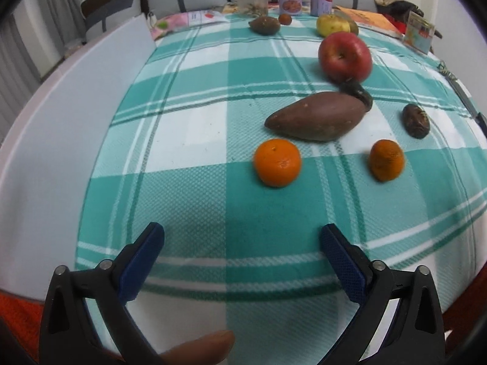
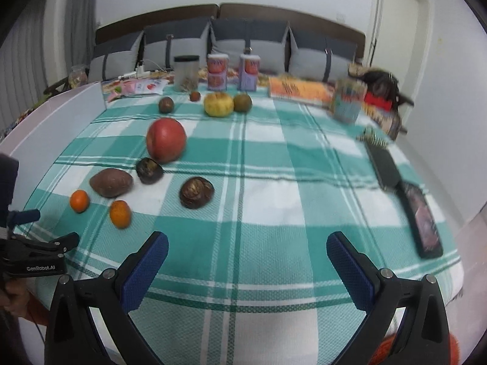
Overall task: Organize fruits
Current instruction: 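Reach the left tool to the larger mandarin and close on it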
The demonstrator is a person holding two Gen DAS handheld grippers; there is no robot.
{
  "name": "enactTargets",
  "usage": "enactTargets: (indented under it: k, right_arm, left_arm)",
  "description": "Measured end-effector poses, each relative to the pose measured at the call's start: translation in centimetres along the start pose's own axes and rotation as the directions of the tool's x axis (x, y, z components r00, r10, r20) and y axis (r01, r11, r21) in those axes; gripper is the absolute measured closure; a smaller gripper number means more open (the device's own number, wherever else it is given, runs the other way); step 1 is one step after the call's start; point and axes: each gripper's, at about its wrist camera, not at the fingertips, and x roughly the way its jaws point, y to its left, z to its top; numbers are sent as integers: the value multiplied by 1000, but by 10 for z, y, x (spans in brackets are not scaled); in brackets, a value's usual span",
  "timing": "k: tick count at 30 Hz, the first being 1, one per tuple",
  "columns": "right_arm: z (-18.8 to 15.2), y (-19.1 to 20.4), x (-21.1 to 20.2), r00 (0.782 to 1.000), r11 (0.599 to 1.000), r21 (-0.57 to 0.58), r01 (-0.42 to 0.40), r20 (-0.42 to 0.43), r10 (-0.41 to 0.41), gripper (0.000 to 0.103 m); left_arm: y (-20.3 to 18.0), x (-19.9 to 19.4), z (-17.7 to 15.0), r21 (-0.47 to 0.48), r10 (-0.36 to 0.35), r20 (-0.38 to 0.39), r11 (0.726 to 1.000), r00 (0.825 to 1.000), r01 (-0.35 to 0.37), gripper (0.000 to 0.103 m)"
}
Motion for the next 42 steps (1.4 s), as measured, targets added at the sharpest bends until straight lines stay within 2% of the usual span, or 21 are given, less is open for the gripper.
enactTargets:
  k: [5, 8, 10, 16, 22, 28, 32, 34, 38, 39, 42]
  right_arm:
    - [-2, -13, 19, 997, 997, 72, -22, -68, 27, 0]
    - [-5, -14, 26, 994, 996, 82, -30, -103, 39, 0]
    - [-6, -13, 28, 993, 996, 80, -32, -113, 41, 0]
    - [-7, -14, 33, 990, 996, 81, -29, -133, 40, 0]
    - [-12, -17, 44, 982, 995, 96, -13, -186, 31, 0]
    - [-19, -7, 54, 971, 998, 59, -16, -237, 29, 0]
    - [-22, -3, 53, 970, 999, 41, -13, -241, 23, 0]
    - [-22, -1, 53, 971, 999, 32, -13, -240, 21, 0]
    - [-22, 2, 52, 972, 1000, 20, -17, -234, 21, 0]
    - [-21, 1, 52, 972, 1000, 22, -18, -232, 22, 0]
    - [-21, -1, 50, 974, 999, 37, -15, -227, 23, 0]
  left_arm:
    - [-2, 3, 5, 8, -6, 22, 1000, 1000, 6, 0]
    - [5, 9, 6, -45, -41, 23, 998, 999, 42, 0]
    - [9, 11, 4, -82, -69, 24, 994, 997, 71, 0]
    - [7, 10, 2, -78, -63, 37, 995, 997, 65, 0]
    - [9, 8, -2, -28, -96, 40, 995, 995, 98, 0]
    - [17, 6, 4, 20, -171, -34, 985, 985, 172, 1]
    - [26, 0, 24, 9, -244, 14, 970, 970, 243, 1]
    - [25, -3, 41, 35, -273, 36, 962, 961, 272, 2]
    - [11, -1, 54, 115, -259, 31, 960, 965, 254, 3]
    - [8, 0, 54, 126, -262, 28, 958, 965, 257, 5]
    - [-1, 7, 49, 145, -270, -4, 952, 963, 268, 22]
